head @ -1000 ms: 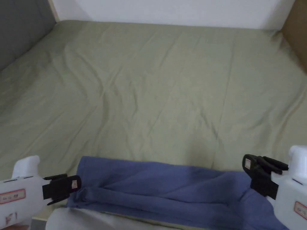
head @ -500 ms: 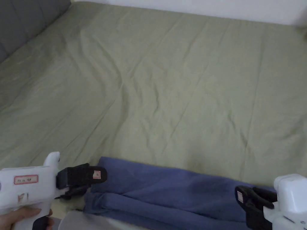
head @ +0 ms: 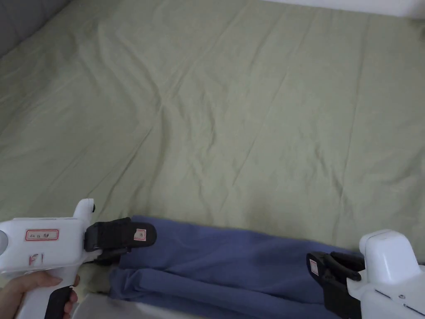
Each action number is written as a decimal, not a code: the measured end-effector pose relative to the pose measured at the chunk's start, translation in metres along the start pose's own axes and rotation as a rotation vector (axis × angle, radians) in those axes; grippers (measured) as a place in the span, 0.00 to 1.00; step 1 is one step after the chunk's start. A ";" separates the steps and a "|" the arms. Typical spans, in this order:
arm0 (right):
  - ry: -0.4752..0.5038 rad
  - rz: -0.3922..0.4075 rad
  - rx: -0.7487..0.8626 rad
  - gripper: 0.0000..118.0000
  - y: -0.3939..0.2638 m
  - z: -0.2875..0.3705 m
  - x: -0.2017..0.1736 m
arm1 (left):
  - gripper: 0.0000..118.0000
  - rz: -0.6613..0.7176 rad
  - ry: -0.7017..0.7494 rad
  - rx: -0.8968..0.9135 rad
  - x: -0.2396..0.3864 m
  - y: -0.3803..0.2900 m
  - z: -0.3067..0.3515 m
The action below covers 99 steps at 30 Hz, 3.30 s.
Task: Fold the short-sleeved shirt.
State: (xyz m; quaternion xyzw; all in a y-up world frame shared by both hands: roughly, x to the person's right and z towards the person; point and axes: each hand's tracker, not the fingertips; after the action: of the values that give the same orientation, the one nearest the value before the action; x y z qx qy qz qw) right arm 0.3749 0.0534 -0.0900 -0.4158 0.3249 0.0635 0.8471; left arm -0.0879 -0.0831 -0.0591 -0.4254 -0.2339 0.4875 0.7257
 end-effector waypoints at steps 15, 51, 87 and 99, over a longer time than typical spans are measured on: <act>-0.059 -0.135 0.022 0.00 -0.016 0.022 0.037 | 0.05 0.056 0.247 -0.029 0.027 -0.009 -0.010; -0.174 -0.467 0.167 0.00 -0.111 0.099 0.128 | 0.88 -0.308 0.379 -0.106 0.230 -0.033 -0.199; -0.175 -0.373 0.071 0.00 -0.094 0.082 0.117 | 1.00 -0.027 0.101 -0.022 0.126 -0.037 -0.142; -0.219 -0.236 0.103 0.00 -0.063 0.063 0.086 | 1.00 0.129 -0.226 -0.314 0.060 -0.045 -0.211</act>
State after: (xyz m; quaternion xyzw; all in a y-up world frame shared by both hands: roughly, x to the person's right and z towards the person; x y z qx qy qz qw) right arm 0.4973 0.0460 -0.0721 -0.3977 0.1825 -0.0082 0.8991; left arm 0.1186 -0.1179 -0.1370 -0.4901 -0.3589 0.5352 0.5870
